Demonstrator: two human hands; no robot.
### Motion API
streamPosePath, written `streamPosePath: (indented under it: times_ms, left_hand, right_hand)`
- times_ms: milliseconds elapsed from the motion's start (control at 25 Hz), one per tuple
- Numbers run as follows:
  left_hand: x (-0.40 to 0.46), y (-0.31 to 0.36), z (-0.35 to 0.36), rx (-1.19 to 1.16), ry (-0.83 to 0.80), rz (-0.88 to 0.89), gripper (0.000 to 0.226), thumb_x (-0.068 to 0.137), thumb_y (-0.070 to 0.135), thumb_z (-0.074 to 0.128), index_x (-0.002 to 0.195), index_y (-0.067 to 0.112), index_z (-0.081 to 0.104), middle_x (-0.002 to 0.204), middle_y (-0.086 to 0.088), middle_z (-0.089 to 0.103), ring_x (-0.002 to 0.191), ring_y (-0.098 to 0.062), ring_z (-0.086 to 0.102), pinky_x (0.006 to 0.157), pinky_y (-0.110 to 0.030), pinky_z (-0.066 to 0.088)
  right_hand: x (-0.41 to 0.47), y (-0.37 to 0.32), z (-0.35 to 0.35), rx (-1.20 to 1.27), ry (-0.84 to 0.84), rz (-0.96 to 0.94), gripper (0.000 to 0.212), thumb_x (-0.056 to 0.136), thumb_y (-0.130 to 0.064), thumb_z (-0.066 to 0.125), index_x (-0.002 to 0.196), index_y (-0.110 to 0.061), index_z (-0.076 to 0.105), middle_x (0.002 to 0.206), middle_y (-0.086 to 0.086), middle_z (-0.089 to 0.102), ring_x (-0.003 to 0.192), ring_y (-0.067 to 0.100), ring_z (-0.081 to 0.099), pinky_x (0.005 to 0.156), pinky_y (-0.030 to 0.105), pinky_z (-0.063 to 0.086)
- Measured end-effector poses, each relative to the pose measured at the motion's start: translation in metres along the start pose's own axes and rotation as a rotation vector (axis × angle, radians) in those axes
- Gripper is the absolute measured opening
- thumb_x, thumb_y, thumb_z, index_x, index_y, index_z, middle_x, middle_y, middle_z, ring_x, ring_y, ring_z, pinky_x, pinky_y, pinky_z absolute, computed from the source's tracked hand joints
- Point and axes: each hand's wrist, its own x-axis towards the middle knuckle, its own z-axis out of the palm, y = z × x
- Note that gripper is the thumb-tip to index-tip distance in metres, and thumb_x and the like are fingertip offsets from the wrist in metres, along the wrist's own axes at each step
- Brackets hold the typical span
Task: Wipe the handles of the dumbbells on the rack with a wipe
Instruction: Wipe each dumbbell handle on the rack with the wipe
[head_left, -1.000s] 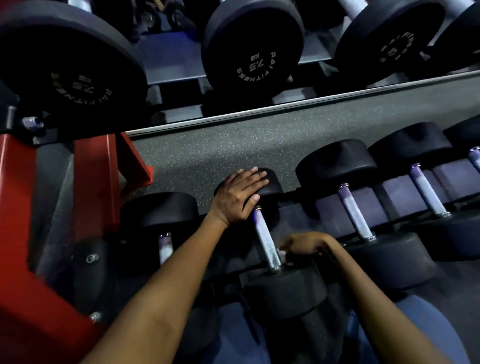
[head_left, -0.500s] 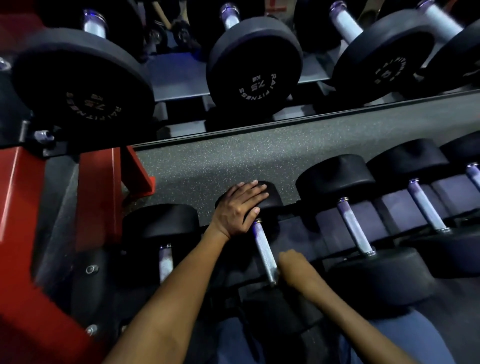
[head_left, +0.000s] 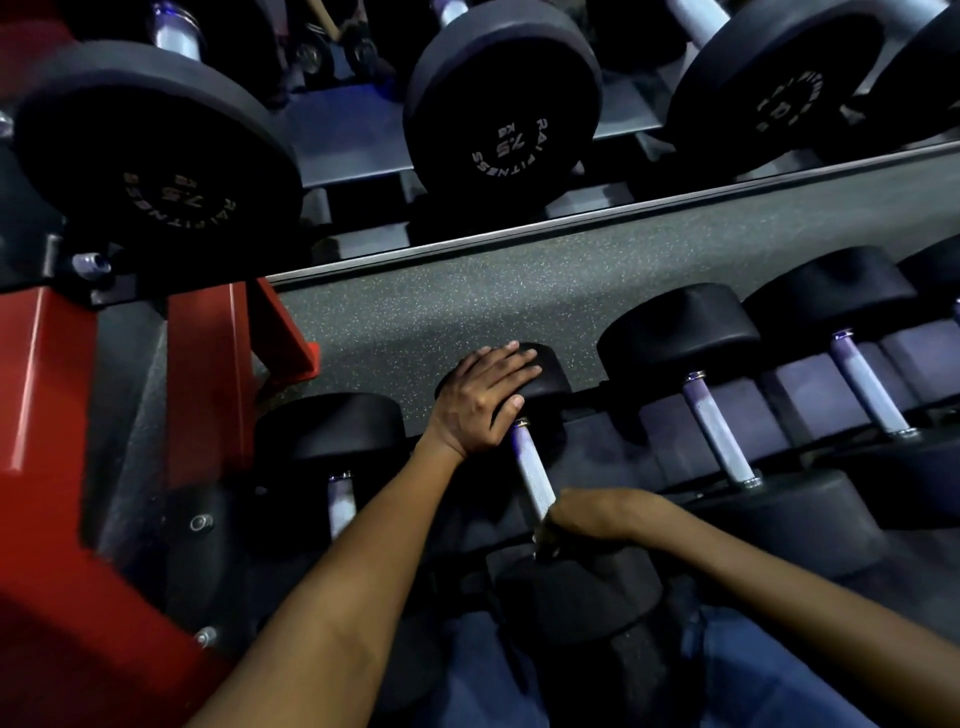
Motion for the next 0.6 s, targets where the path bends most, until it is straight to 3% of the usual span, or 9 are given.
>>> streamPosePath:
  times_ms: [120,240,360,400,440,520,600]
  left_hand:
    - [-0.001,0.000,-0.001,-0.008,-0.004,0.005,0.043,0.092,0.027,0.042,0.126,0.012,0.064,0.137,-0.004,0.057,0.133,-0.022,0.047,0.113,-0.034,0.025]
    - [-0.002,-0.003,-0.001,-0.024,0.000,0.037,0.045,0.091,0.028,0.041,0.127,0.012,0.063,0.138,-0.005,0.056,0.134,-0.021,0.044,0.113,-0.033,0.023]
    - [0.000,-0.004,-0.001,-0.014,0.000,0.025,0.045,0.091,0.027,0.041,0.127,0.012,0.063,0.138,-0.004,0.057,0.133,-0.021,0.045,0.113,-0.032,0.022]
    - [-0.001,-0.003,-0.001,-0.009,0.000,0.022,0.044,0.091,0.027,0.041,0.126,0.012,0.064,0.138,-0.004,0.057,0.133,-0.021,0.045,0.113,-0.032,0.023]
    - [-0.002,-0.002,0.000,-0.007,0.004,0.022,0.044,0.091,0.027,0.042,0.126,0.012,0.064,0.138,-0.004,0.057,0.133,-0.021,0.046,0.113,-0.033,0.024]
    - [-0.002,-0.002,0.001,-0.010,0.011,0.028,0.044,0.091,0.027,0.041,0.126,0.013,0.064,0.138,-0.004,0.057,0.133,-0.021,0.046,0.112,-0.034,0.026]
    - [-0.002,-0.003,0.002,-0.011,0.019,0.028,0.044,0.091,0.027,0.041,0.126,0.013,0.063,0.138,-0.004,0.056,0.133,-0.021,0.046,0.111,-0.036,0.028]
  right_hand:
    - [-0.012,0.010,0.005,-0.064,0.071,-0.105,0.034,0.094,-0.020,0.046,0.123,-0.010,0.059,0.124,0.012,0.060,0.116,0.026,0.056,0.098,0.037,0.043]
    - [-0.033,0.031,-0.007,0.041,0.003,-0.221,0.043,0.082,0.000,0.049,0.116,-0.020,0.067,0.113,0.009,0.069,0.108,0.023,0.063,0.095,0.033,0.047]
    - [-0.024,0.054,-0.025,0.118,0.218,0.050,0.030,0.080,-0.001,0.050,0.088,-0.021,0.072,0.088,0.006,0.071,0.093,0.020,0.063,0.074,0.024,0.046]
    - [-0.014,0.053,-0.022,0.146,0.283,0.158,0.023,0.080,-0.004,0.051,0.087,-0.015,0.070,0.091,0.011,0.070,0.090,0.022,0.062,0.067,0.024,0.042]
    - [-0.002,0.051,-0.013,0.225,0.234,0.184,0.019,0.078,-0.007,0.051,0.088,-0.010,0.068,0.098,0.018,0.068,0.086,0.023,0.061,0.065,0.027,0.042]
    - [0.023,0.043,0.005,0.630,-0.034,0.048,0.028,0.066,-0.007,0.049,0.092,-0.007,0.061,0.102,0.026,0.065,0.078,0.020,0.059,0.062,0.026,0.044]
    - [0.034,0.044,0.014,0.999,-0.228,-0.031,0.043,0.061,0.004,0.044,0.101,-0.007,0.059,0.096,0.016,0.067,0.079,0.019,0.063,0.067,0.024,0.050]
